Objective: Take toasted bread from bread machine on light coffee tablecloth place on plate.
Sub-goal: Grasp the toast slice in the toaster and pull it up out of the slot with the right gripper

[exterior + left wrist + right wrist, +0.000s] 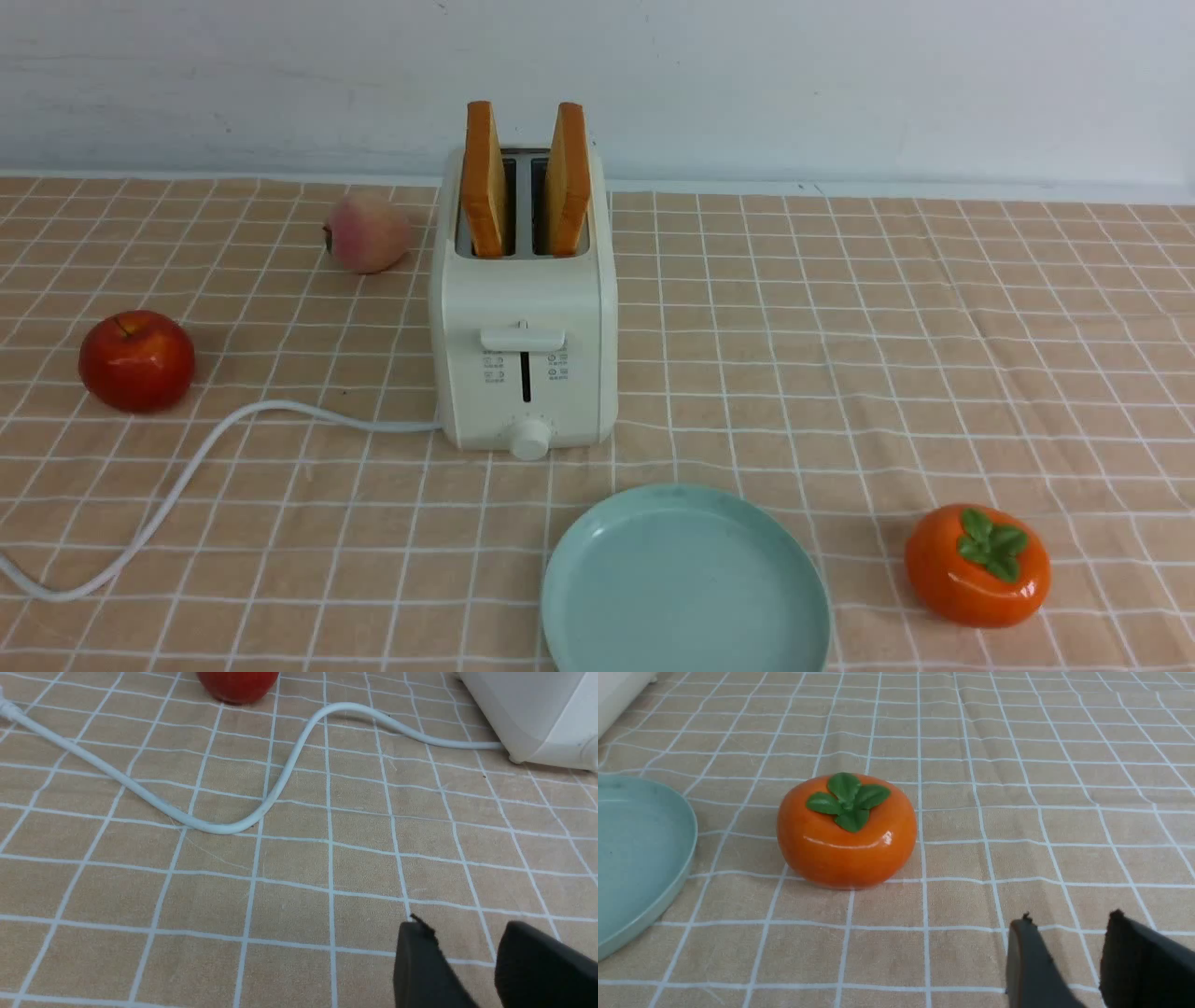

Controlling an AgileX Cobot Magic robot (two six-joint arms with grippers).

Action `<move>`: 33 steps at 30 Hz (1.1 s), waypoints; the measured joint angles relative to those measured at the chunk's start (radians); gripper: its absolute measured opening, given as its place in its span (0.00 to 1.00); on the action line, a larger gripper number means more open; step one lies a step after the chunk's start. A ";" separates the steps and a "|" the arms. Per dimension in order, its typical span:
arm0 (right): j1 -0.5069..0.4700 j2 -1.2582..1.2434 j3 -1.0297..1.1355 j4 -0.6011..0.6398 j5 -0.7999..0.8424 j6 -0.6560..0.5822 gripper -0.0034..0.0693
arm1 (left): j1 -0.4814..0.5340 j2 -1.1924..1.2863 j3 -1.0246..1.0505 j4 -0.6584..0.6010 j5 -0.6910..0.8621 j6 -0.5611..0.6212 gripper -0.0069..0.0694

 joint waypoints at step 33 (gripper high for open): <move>0.000 0.000 0.014 0.105 -0.167 0.000 0.38 | 0.000 0.000 0.000 0.006 0.000 0.000 0.40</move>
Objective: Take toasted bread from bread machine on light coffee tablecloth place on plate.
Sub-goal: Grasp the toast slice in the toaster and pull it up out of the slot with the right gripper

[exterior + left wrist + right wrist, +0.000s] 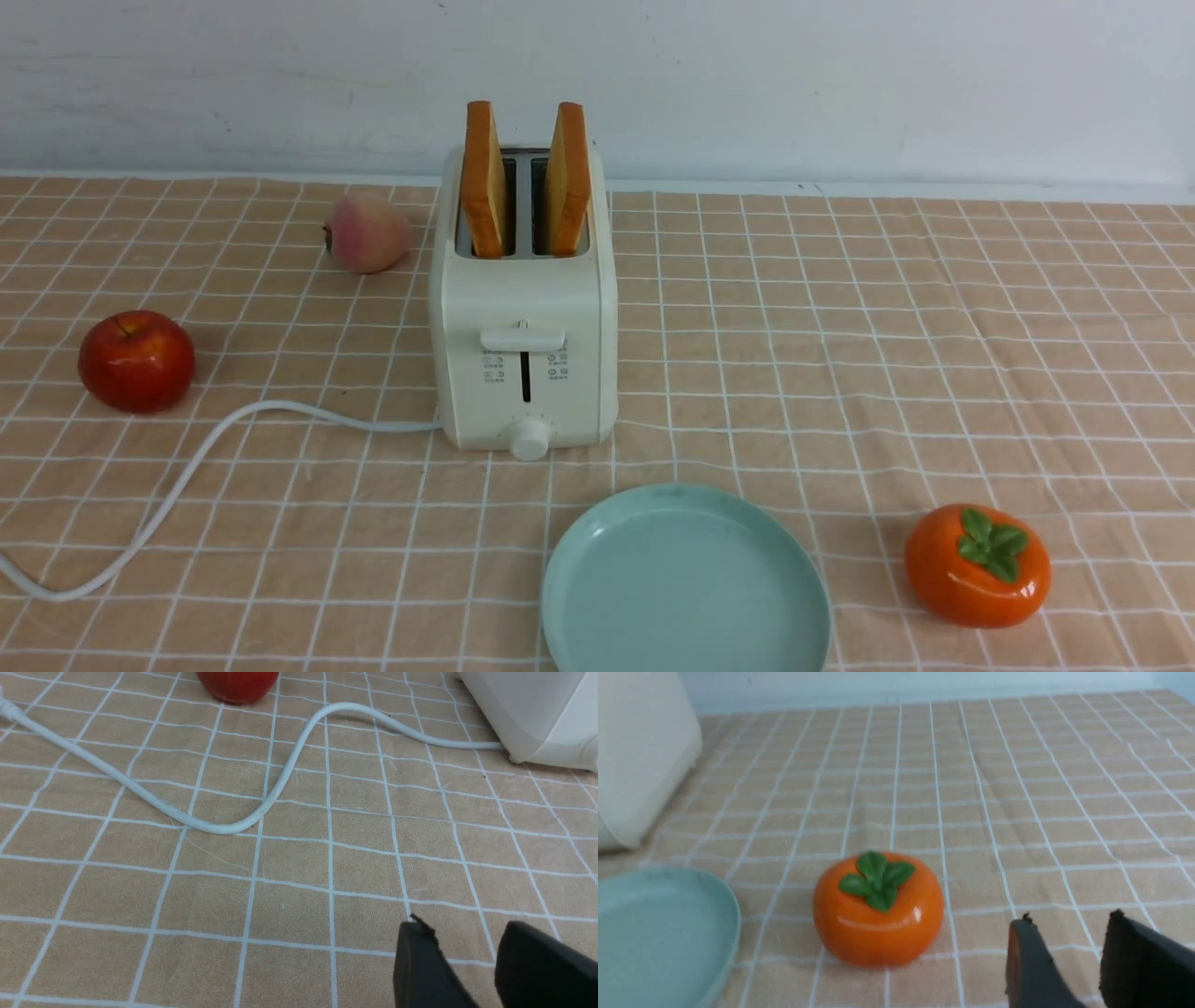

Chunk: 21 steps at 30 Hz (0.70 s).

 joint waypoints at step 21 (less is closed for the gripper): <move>0.000 0.000 0.000 0.287 -0.436 0.080 0.38 | 0.000 0.000 0.002 0.564 -0.167 0.029 0.40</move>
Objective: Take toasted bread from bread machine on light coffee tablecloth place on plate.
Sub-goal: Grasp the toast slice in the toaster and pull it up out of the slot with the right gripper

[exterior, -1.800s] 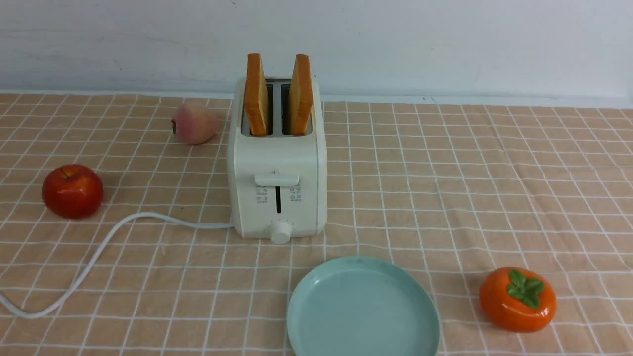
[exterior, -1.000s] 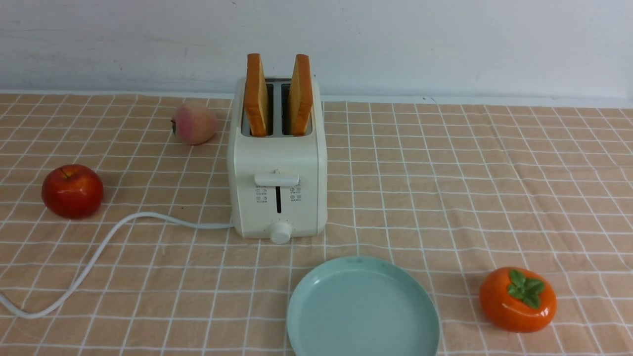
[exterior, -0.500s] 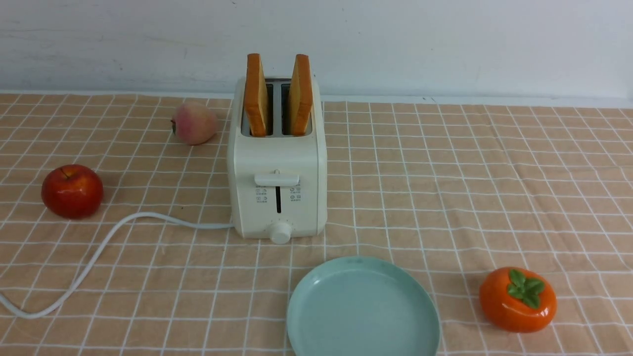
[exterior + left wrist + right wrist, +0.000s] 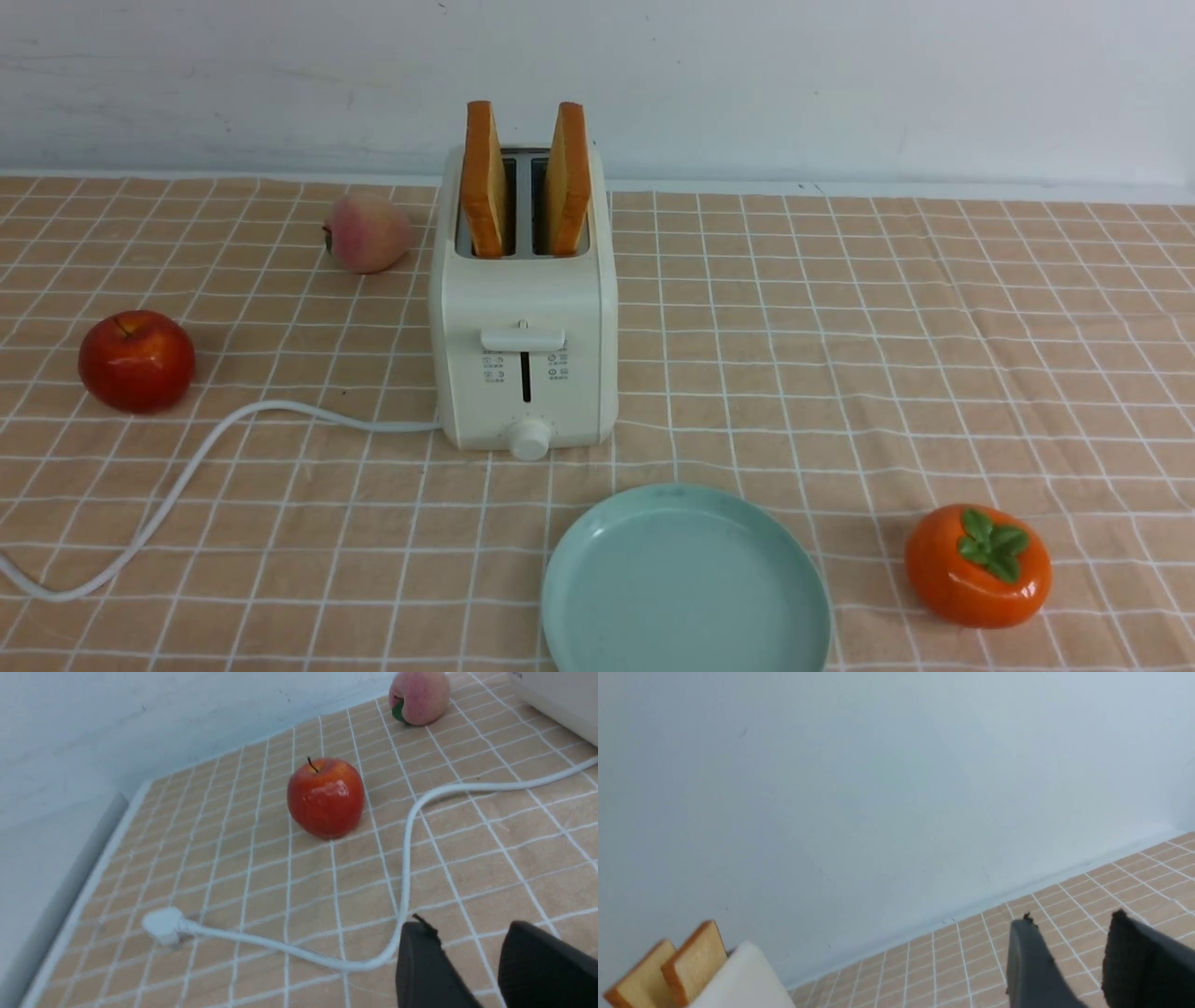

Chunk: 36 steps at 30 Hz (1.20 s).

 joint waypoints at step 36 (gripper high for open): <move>0.000 1.053 -1.446 -0.365 0.854 0.148 0.38 | -0.004 0.681 -1.017 -0.469 0.456 -0.335 0.40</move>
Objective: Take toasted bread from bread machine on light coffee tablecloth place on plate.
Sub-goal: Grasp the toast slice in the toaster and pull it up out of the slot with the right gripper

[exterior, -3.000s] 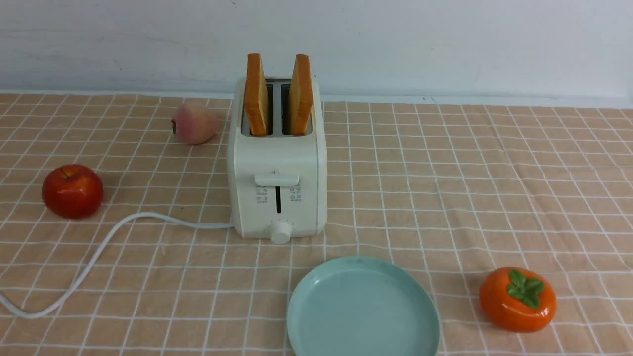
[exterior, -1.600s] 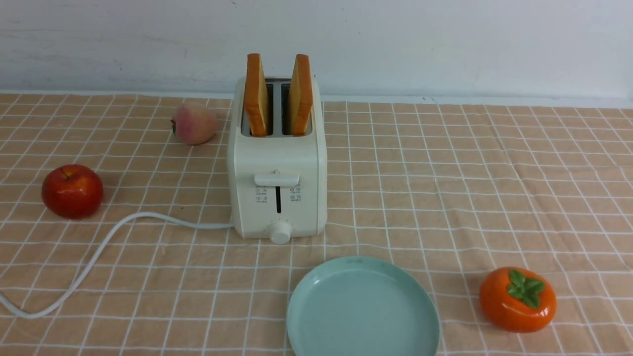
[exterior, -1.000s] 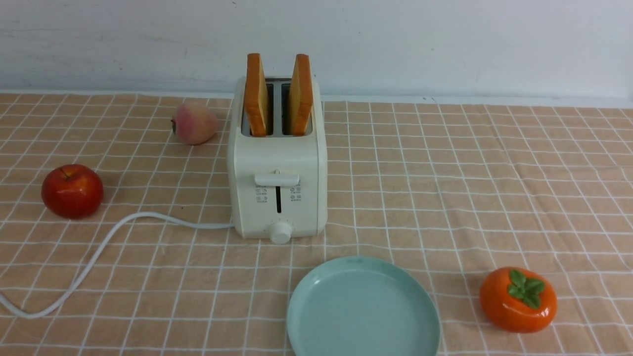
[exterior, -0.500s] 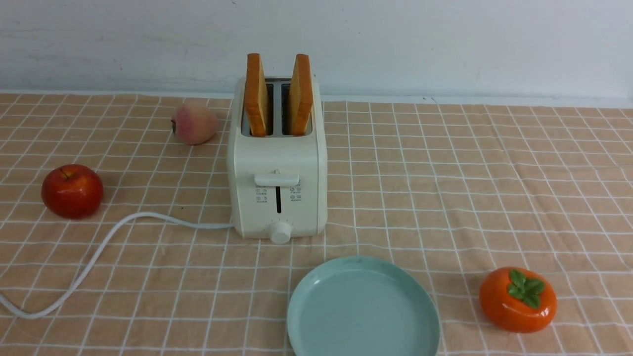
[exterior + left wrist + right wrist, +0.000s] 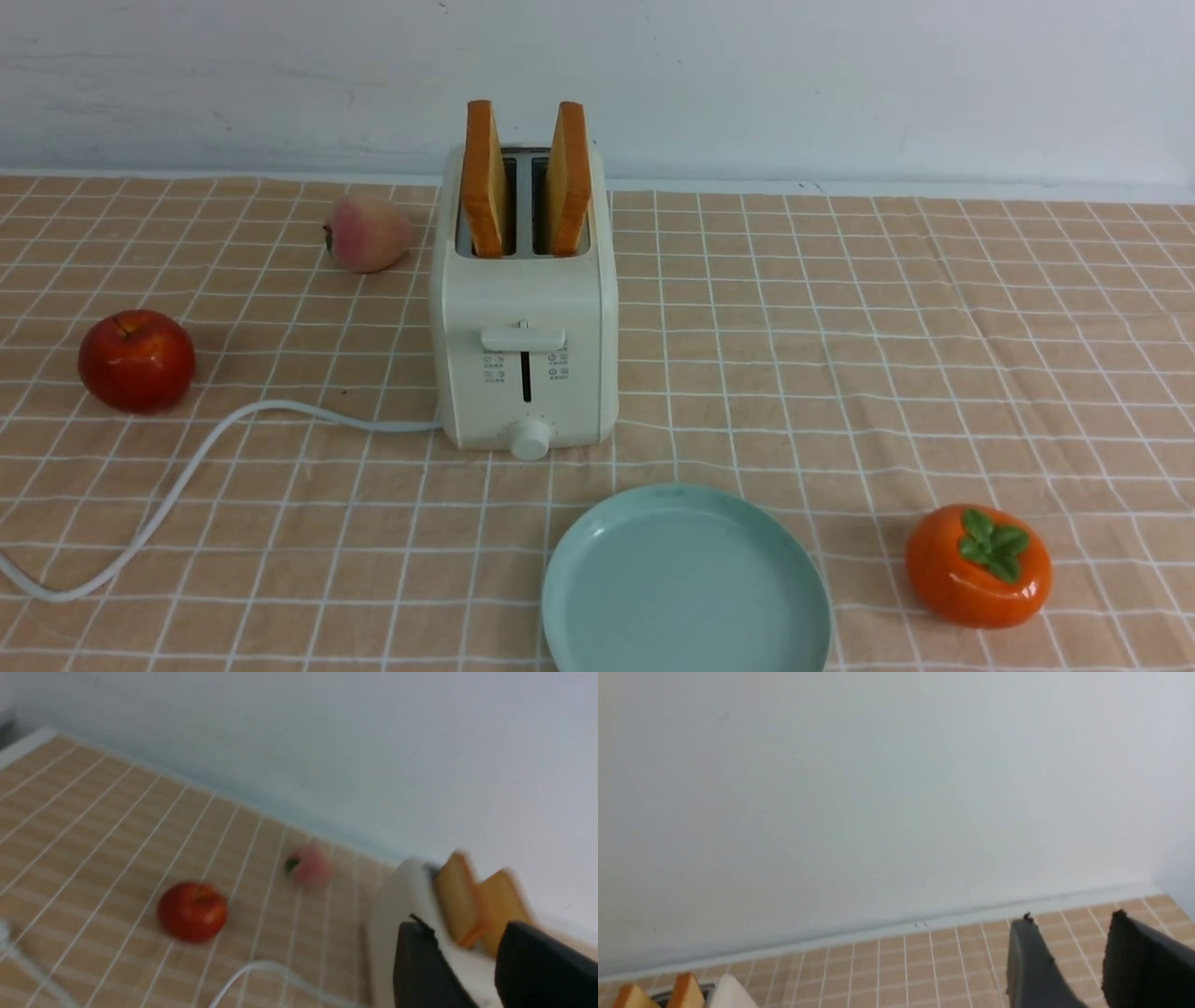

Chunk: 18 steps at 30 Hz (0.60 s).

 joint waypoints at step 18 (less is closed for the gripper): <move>0.369 0.744 -0.338 0.644 0.249 -0.473 0.50 | -0.001 0.269 0.000 -0.333 0.436 0.082 0.40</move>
